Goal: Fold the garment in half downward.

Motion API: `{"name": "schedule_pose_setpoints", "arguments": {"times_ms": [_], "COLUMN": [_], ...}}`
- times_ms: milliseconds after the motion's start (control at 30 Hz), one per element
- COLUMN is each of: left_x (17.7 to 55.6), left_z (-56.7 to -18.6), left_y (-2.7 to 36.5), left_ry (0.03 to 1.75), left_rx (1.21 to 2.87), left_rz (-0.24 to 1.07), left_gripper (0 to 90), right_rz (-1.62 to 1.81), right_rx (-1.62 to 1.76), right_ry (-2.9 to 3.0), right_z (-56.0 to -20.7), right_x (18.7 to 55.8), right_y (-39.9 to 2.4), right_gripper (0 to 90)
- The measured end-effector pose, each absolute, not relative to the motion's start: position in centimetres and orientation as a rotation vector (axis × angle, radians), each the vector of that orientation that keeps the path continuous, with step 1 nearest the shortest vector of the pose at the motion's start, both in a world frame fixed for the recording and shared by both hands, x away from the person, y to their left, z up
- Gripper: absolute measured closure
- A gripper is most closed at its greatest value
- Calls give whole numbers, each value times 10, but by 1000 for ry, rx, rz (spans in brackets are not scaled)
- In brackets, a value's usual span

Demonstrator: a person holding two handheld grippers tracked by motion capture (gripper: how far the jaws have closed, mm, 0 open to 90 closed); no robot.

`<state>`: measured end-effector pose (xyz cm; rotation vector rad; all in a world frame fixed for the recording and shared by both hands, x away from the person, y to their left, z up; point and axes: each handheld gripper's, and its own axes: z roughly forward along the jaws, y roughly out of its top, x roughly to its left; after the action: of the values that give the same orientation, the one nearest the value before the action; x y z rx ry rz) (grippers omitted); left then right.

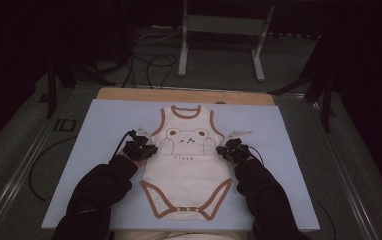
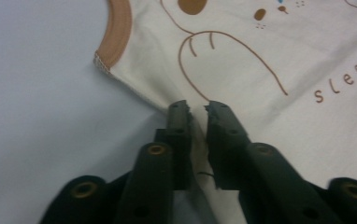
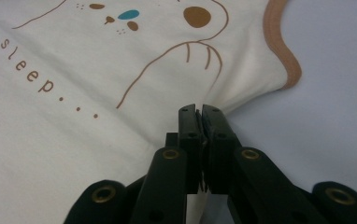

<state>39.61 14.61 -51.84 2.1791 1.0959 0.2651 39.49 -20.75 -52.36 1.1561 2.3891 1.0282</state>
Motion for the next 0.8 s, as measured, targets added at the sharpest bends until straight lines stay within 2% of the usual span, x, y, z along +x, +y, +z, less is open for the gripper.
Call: {"name": "schedule_pose_setpoints", "arguments": {"times_ms": [33, 133, 800], "left_x": [396, 397, 387], "left_z": [-518, -517, -492], "left_y": [145, 145, 158], "left_ry": [1095, 1098, 1028], "left_rx": [2181, 2186, 2142], "left_rz": [264, 254, 316], "left_gripper": [880, 895, 900], "right_rz": [1025, 1024, 1118], "right_rx": [1148, 1149, 1103], "right_ry": [2392, 2396, 2317], "right_z": [-524, -523, -494], "right_x": [395, 395, 385], "right_y": [-207, -207, -217], "right_gripper": [882, 891, 897]}}
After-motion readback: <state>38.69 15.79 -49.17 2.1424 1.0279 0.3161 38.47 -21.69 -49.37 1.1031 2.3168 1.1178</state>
